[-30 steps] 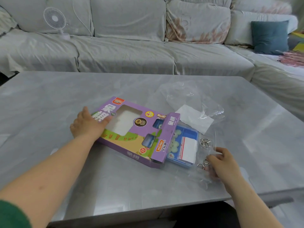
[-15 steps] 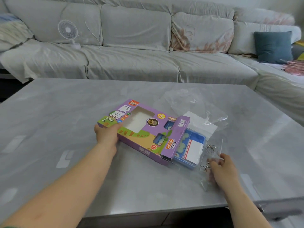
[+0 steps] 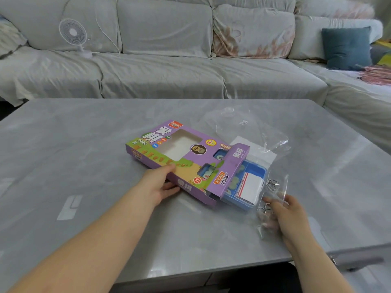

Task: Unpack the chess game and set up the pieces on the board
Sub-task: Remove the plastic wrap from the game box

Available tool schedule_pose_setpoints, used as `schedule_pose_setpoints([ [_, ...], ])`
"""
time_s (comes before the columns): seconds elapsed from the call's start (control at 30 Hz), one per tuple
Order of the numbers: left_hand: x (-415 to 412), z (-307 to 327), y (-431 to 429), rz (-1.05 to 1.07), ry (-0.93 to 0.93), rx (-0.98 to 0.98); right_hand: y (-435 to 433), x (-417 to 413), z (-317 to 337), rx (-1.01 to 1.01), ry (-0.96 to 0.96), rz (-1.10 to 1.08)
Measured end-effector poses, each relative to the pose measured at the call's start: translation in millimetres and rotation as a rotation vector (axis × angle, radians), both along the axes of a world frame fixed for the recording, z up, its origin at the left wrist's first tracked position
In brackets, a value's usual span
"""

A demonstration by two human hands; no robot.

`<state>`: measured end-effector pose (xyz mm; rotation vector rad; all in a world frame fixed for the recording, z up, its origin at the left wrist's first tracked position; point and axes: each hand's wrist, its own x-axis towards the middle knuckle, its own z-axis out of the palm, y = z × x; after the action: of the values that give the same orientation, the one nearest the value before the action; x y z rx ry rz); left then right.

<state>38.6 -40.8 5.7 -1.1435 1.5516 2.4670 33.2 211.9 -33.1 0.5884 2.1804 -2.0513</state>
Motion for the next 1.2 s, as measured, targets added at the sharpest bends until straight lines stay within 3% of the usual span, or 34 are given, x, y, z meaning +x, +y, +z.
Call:
schedule_pose_setpoints([
  [0.5,2,0,-64,0.249,0.100,-0.170,-25,-4,4,0.155,0.020,0.106],
  [0.77,2,11,-108,0.385,0.177,-0.261,6,-4,14,0.243,0.022,0.119],
  [0.97,-23,30,-98,0.364,0.269,-0.218,21,-3,19,0.253,0.000,0.050],
  [1.2,-96,38,-9,0.128,0.284,-0.181,31,-2,17,0.503,0.037,0.084],
])
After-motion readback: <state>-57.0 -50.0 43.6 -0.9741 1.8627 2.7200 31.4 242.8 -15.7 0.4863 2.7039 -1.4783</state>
